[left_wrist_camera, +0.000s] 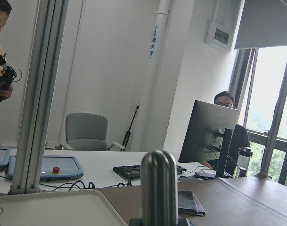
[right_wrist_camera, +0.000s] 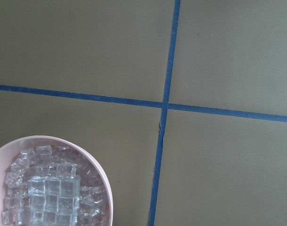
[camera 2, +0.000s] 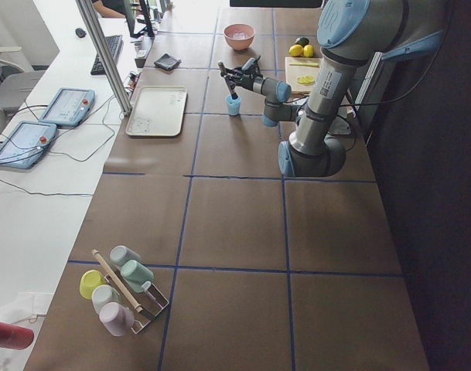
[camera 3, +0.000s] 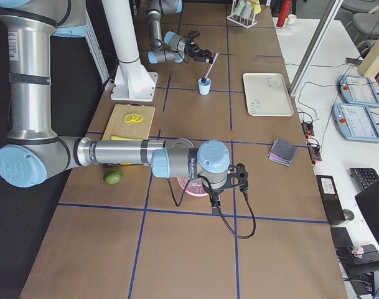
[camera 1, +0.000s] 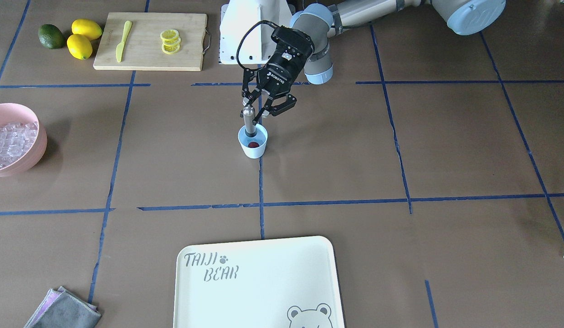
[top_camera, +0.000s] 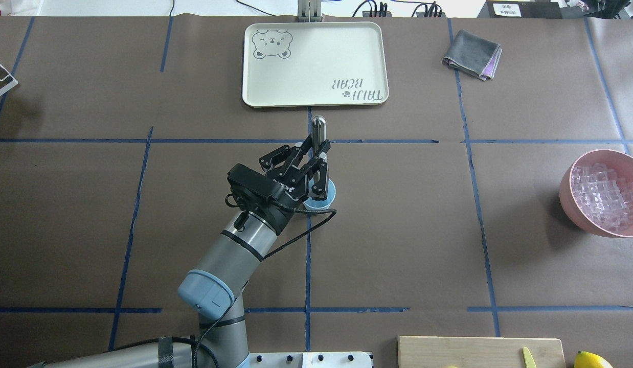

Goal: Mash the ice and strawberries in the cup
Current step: 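Push the metal rod down into the cup with the left gripper to mash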

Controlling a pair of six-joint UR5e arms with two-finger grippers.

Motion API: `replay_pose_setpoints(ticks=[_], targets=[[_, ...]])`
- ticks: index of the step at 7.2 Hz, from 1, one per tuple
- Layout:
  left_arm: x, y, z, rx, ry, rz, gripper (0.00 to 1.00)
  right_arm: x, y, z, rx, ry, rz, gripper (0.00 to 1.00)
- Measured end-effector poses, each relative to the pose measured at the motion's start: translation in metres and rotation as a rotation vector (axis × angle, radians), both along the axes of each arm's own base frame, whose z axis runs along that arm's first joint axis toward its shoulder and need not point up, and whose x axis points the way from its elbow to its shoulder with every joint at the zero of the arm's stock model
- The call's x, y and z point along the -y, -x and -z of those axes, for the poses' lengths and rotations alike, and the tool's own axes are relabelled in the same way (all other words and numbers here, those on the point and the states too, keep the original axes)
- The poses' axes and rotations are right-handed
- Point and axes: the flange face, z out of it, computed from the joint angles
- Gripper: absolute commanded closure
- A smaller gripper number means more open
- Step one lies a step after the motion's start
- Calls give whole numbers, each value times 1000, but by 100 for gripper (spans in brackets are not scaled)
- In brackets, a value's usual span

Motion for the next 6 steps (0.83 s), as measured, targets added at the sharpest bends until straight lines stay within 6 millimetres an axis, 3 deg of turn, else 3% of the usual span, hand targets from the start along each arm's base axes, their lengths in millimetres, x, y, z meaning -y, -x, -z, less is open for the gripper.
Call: replay_pose_setpoints(ticks=[6], targets=[[-1,-20,-13,31,27,16,100,0,0,-4,1,11,-1,1]])
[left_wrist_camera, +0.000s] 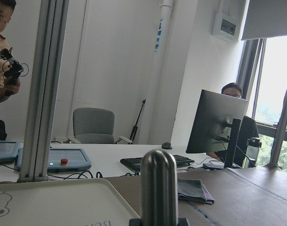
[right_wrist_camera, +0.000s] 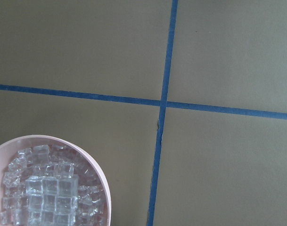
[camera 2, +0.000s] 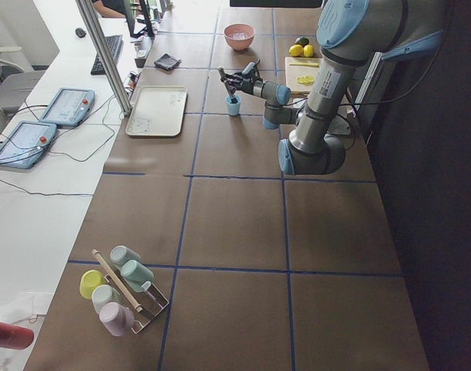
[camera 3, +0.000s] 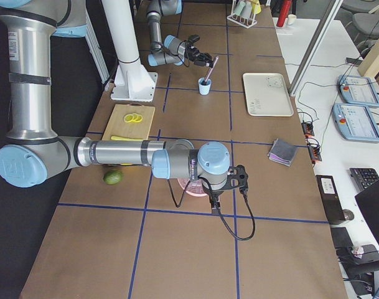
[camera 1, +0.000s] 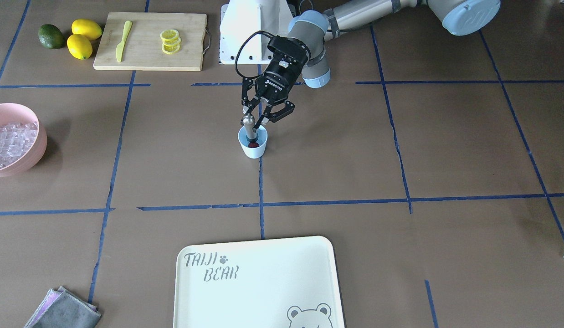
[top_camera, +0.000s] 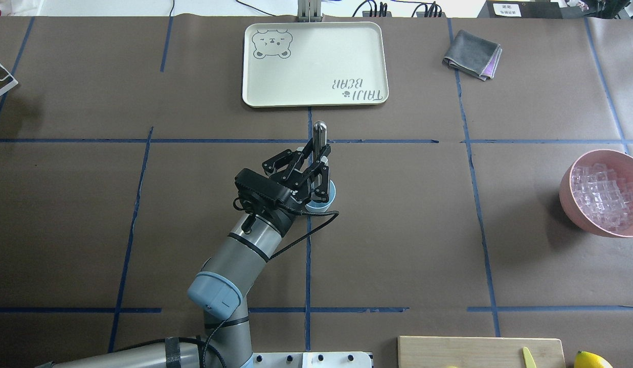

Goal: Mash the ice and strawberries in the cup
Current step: 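Push the metal rod down into the cup with the left gripper to mash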

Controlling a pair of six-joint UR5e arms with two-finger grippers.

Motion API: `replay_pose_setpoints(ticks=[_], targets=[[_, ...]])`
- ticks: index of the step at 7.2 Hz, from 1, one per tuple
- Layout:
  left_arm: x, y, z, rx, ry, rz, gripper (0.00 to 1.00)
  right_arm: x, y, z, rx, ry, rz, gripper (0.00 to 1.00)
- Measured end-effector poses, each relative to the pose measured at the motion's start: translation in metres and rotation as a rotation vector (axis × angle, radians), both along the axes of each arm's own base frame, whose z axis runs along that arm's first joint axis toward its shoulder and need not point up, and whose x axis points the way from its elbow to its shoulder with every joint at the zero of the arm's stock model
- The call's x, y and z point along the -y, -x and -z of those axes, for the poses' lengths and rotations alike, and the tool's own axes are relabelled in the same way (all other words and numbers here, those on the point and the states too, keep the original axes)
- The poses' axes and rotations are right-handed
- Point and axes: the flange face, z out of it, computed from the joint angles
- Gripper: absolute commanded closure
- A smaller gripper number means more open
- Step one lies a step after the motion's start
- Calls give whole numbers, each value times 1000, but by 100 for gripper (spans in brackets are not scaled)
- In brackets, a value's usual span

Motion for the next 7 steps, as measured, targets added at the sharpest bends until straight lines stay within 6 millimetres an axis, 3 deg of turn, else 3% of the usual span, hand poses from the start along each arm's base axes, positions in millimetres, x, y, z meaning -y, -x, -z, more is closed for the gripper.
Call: replay_pose_setpoints(ticks=[4,7], targets=[[-5,-4,-2,4,7,1,100,0,0,-2,0,4,0,1],[-5,19,27,-64,-16,0,100,-2,0,-21,0,31,6,1]])
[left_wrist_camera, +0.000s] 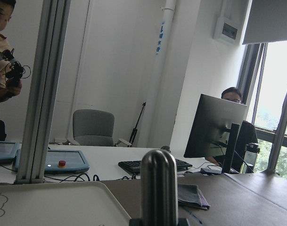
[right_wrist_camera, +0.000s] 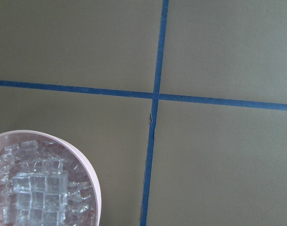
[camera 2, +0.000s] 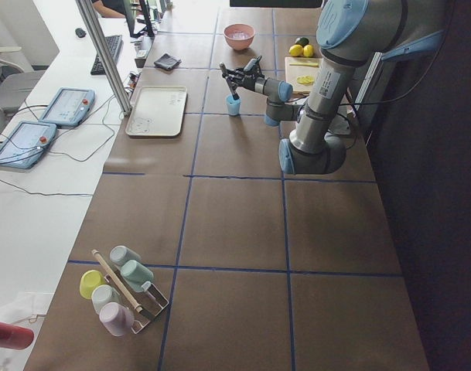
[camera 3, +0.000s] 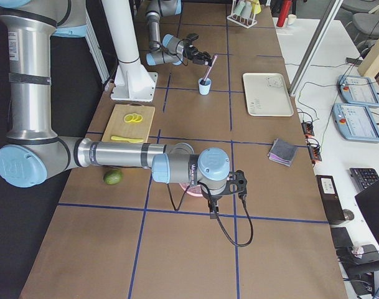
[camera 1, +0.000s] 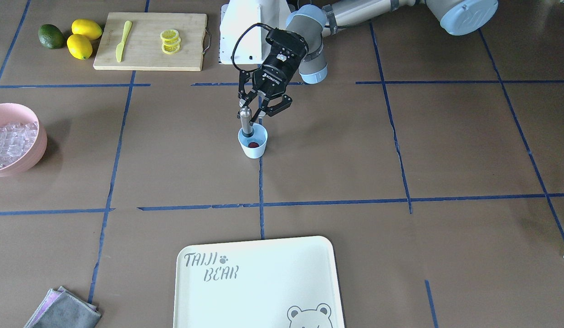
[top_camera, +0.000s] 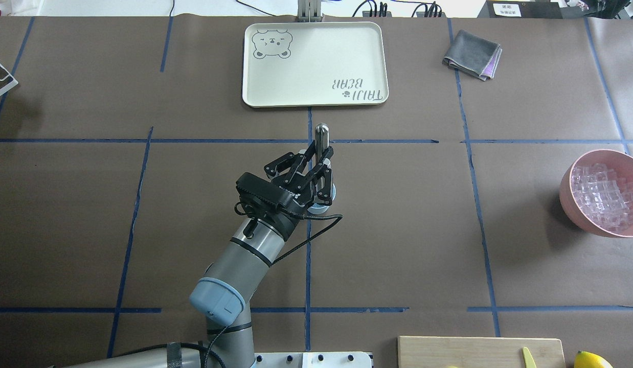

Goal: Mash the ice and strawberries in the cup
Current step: 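Push the metal rod down into the cup with the left gripper to mash, then lift the metal rod out of the cup and carry it back with the left gripper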

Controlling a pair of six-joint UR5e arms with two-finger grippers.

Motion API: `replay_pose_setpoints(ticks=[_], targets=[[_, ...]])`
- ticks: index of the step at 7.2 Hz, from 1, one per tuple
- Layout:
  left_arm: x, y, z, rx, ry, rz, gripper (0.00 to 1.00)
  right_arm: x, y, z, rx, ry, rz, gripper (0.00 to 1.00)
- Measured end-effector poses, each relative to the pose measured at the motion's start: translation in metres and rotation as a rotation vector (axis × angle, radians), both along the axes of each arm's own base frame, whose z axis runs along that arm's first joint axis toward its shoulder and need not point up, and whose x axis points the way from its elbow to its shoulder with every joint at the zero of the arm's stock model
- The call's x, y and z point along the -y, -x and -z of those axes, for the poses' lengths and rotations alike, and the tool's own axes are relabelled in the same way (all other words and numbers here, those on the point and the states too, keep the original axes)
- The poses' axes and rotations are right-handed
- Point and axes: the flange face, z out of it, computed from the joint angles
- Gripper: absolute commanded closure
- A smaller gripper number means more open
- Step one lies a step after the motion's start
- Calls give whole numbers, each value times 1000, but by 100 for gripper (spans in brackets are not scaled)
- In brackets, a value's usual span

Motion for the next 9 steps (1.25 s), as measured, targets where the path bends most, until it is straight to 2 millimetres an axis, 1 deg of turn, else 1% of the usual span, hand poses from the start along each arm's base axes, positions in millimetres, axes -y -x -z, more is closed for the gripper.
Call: replay_pose_setpoints(ticks=[1,2,3,4,5,6,7,8,9], targets=[[5,19,15,-36,-20,0,100,0,0,-4,-1,5,1,1],[13,39,26,-64,-46,-4,100,0,0,-4,-1,4,1,1],[23,67,33,-80,-72,-4,100,1,0,-1,-2,-2,1,1],[33,96,38,-86,-86,-7,100,2,0,3,-3,-11,0,1],[43,117,33,-104,-75,-27,100,4,0,9,-5,-25,-2,1],[55,130,13,-118,-41,-60,100,6,-1,13,-6,-35,-4,1],[70,142,-14,-125,6,-97,100,6,-1,17,-11,-43,-6,1],[89,159,-46,-129,68,-141,100,6,-2,21,-18,-51,-7,1],[111,182,-79,-119,136,-191,100,6,-2,23,-20,-56,-7,1]])
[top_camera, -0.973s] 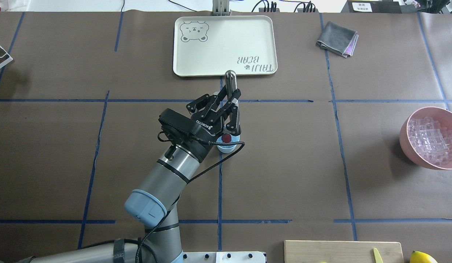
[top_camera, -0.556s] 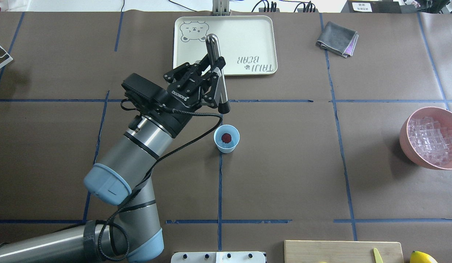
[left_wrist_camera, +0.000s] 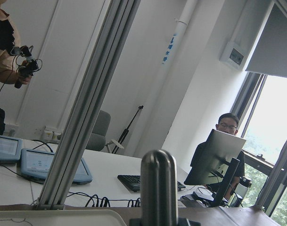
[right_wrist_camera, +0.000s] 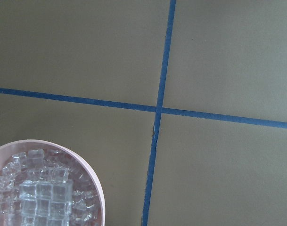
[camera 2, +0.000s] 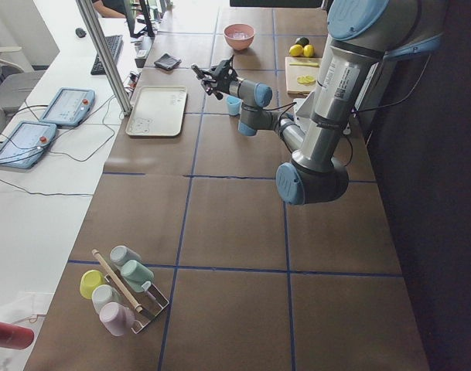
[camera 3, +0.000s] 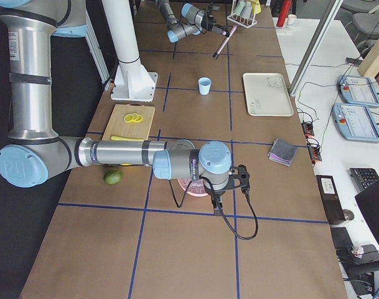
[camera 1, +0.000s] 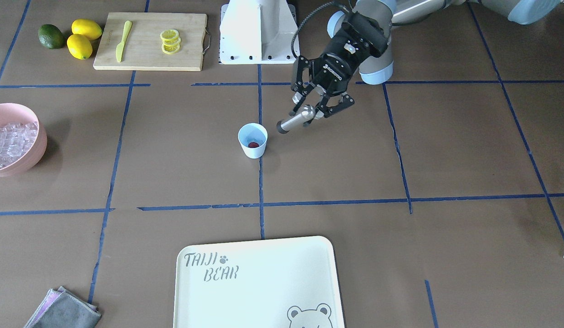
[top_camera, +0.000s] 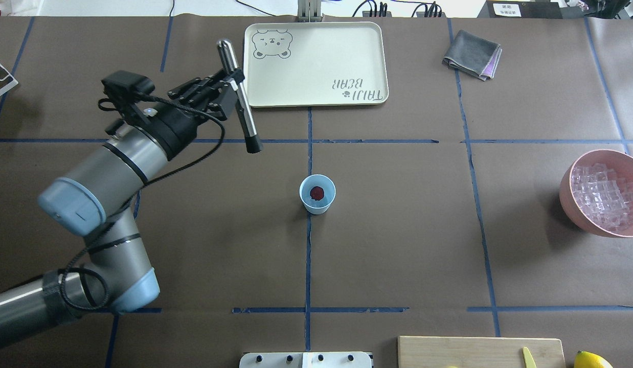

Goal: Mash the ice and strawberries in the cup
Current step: 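Lift the metal rod out of the cup and carry it back with the left gripper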

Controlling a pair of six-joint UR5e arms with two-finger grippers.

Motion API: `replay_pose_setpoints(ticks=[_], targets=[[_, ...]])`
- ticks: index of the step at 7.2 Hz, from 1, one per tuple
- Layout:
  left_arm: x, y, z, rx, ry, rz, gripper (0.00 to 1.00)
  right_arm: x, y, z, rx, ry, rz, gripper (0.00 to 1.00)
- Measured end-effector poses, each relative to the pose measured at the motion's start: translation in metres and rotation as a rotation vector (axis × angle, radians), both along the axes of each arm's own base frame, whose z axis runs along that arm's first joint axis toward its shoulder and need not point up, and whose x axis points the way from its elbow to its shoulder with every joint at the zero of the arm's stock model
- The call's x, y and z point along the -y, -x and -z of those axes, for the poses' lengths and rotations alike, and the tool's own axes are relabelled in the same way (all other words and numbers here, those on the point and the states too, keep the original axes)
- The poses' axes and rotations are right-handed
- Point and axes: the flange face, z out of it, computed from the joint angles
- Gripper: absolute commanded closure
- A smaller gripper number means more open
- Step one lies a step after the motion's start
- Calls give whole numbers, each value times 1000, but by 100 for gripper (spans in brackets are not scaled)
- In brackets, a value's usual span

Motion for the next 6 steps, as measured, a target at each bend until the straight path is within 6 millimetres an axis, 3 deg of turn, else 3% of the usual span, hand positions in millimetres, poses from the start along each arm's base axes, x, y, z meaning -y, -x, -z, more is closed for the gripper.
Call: replay_pose_setpoints(ticks=[2,4,6], targets=[[37,63,-72,57,145,-124,100,0,0,2,1,-3,-1,1],[52,131,-150,159,335,-286,100,0,0,5,4,-7,-2,1],[60,200,-205,222,555,-477,100,1,1,9,6,-16,-1,1]])
